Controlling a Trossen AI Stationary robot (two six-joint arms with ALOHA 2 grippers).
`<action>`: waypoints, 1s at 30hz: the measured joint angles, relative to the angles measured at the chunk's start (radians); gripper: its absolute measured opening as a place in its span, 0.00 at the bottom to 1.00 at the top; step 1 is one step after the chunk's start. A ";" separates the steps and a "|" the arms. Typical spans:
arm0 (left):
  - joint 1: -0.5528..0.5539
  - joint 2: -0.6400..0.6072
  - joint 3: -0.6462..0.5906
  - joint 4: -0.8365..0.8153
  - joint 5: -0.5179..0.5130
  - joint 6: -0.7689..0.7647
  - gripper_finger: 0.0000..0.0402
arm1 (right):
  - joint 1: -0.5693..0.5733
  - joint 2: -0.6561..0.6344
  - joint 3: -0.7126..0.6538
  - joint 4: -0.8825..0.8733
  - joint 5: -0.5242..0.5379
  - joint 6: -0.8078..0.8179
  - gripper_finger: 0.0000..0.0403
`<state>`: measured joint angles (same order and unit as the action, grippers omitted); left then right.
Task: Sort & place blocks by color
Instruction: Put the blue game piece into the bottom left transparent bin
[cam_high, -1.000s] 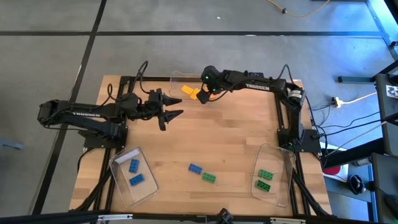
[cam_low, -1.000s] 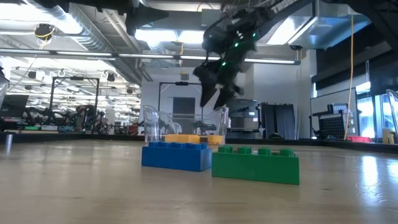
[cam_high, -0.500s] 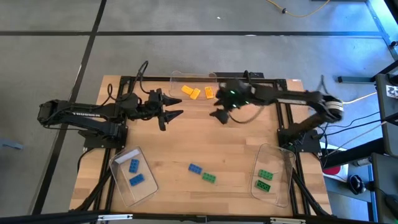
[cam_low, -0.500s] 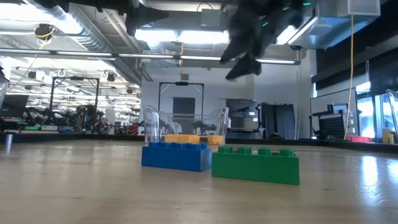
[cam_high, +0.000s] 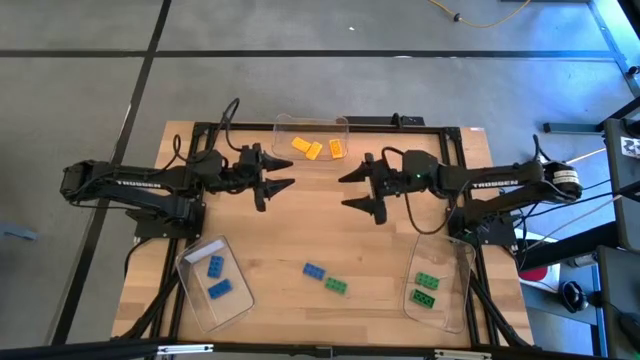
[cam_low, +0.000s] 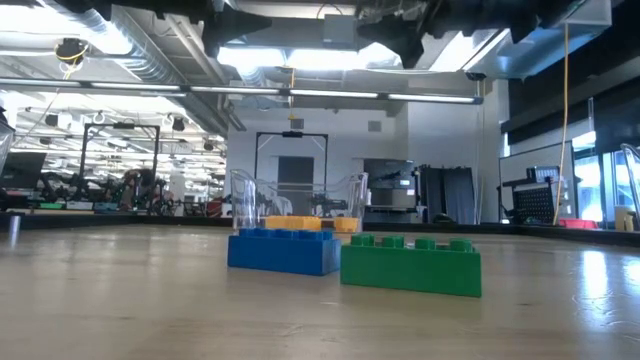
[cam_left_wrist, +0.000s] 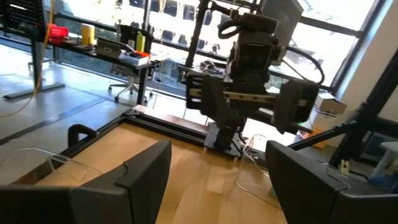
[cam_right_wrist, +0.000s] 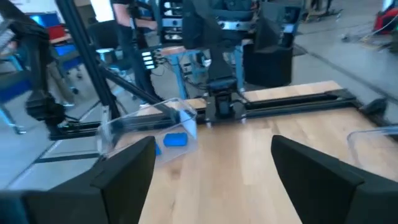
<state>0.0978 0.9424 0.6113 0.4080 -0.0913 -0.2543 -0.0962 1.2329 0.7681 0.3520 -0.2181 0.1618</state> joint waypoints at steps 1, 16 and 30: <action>0.000 0.000 0.000 0.000 0.008 0.000 0.63 | 0.004 0.002 0.000 0.003 0.015 -0.008 0.80; 0.000 0.000 0.000 -0.003 0.008 -0.004 0.63 | 0.006 0.002 0.001 0.003 0.025 -0.009 0.80; -0.067 0.197 0.214 -0.428 0.191 -0.047 0.63 | -0.004 -0.009 0.003 0.052 0.143 -0.011 0.80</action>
<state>0.0310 1.1392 0.8252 -0.0198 0.1000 -0.3015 -0.0998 1.2241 0.7712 0.4043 -0.0755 0.1509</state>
